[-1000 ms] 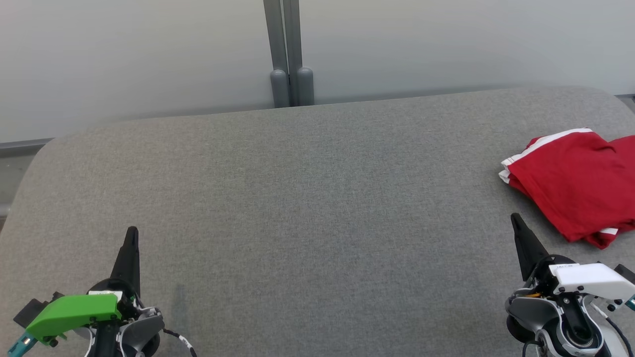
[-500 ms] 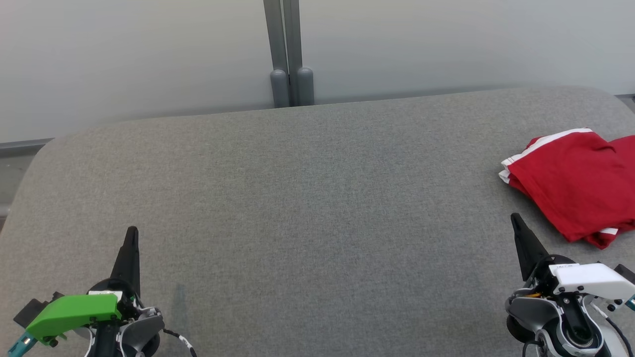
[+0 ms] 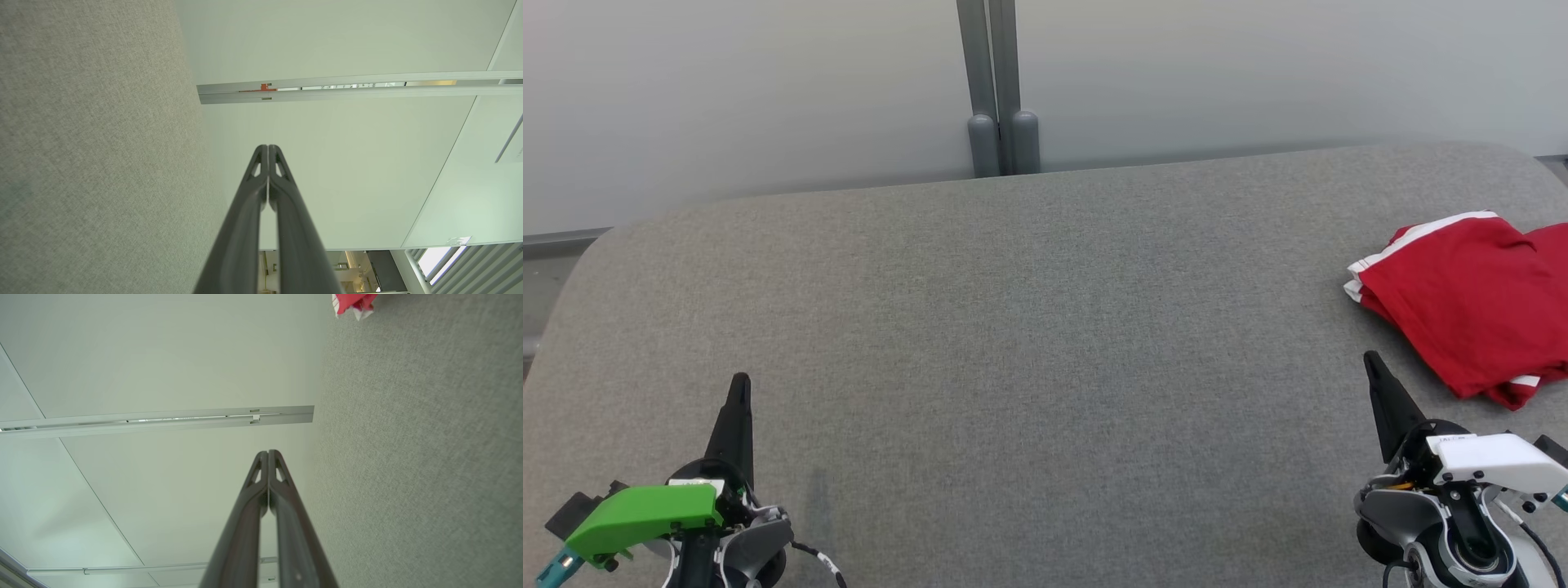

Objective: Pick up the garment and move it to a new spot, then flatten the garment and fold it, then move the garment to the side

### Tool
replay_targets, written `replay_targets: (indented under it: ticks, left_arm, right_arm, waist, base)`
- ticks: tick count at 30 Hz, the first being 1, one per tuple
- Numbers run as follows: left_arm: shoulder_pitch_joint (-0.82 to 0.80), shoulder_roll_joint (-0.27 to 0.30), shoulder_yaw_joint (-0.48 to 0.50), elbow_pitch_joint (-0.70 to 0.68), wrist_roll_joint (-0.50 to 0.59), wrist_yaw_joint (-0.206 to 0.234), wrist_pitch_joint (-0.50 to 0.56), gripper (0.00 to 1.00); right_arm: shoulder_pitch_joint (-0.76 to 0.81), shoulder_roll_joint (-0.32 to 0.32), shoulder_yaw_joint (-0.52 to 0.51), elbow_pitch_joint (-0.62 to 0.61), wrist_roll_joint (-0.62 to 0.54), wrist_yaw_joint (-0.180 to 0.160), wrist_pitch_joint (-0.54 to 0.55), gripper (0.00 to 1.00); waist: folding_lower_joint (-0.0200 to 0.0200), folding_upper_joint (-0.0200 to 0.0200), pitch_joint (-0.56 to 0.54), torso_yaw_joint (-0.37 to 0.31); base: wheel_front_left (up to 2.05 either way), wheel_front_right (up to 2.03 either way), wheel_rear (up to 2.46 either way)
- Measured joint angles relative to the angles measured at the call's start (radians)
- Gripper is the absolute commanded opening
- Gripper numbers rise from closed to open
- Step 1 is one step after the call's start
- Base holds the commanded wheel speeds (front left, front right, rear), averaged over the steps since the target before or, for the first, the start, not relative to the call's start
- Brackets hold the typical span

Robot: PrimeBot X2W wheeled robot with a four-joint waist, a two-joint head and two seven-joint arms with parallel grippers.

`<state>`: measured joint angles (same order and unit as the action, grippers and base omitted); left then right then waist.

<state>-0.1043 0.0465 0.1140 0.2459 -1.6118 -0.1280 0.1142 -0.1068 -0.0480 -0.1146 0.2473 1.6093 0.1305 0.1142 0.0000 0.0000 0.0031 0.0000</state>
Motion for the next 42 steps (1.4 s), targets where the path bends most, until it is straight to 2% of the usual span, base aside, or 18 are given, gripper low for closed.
replay_targets:
  ticks: [42]
  left_arm:
    - [0.000, 0.000, 0.000, 0.000, 0.000, 0.000, 0.000, 0.00]
  right_arm:
    - [0.000, 0.000, 0.000, 0.000, 0.000, 0.000, 0.000, 0.00]
  waist:
    - [0.0000, 0.0000, 0.000, 0.000]
  base:
    - [0.00, 0.00, 0.00]
